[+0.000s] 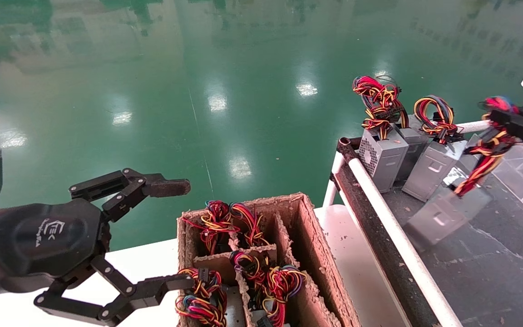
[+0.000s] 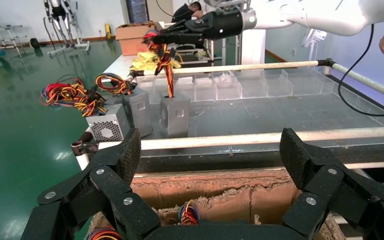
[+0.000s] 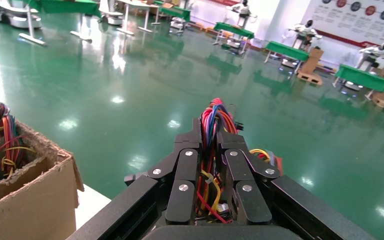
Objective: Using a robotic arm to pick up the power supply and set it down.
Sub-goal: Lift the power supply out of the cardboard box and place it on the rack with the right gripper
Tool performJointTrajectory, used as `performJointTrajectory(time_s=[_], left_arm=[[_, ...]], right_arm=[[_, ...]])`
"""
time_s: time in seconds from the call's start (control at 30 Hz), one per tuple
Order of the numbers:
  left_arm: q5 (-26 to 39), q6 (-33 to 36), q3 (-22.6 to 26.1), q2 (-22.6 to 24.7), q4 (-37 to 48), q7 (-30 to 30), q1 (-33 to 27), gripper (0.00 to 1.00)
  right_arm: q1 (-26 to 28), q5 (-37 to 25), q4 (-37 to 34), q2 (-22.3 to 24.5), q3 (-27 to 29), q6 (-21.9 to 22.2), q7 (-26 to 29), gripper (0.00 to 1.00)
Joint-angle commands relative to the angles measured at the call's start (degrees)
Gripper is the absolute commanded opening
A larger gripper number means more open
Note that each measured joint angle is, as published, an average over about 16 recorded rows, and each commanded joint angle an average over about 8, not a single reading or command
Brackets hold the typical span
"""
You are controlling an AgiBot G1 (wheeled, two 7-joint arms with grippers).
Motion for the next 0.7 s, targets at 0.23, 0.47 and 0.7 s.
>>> performJointTrajectory(time_s=[0.23,0.47,0.7], left_arm=[[0.0,0.0,0.0,0.0,0.0,0.0,0.0,1.0],[0.0,0.0,0.0,0.0,0.0,0.0,0.0,1.0],[0.0,0.0,0.0,0.0,0.0,0.0,0.0,1.0]], right_arm=[[7.4,-4.6,-4.1,-4.9,-3.2,-0.2,-1.5,0.0],[12.6,-7.5,-8.1,-9.0,-5.3,-0.4,-2.9,0.0],[16.1,-9.7,-12.6,-11.8,-6.7,0.6,-5.3,0.0]])
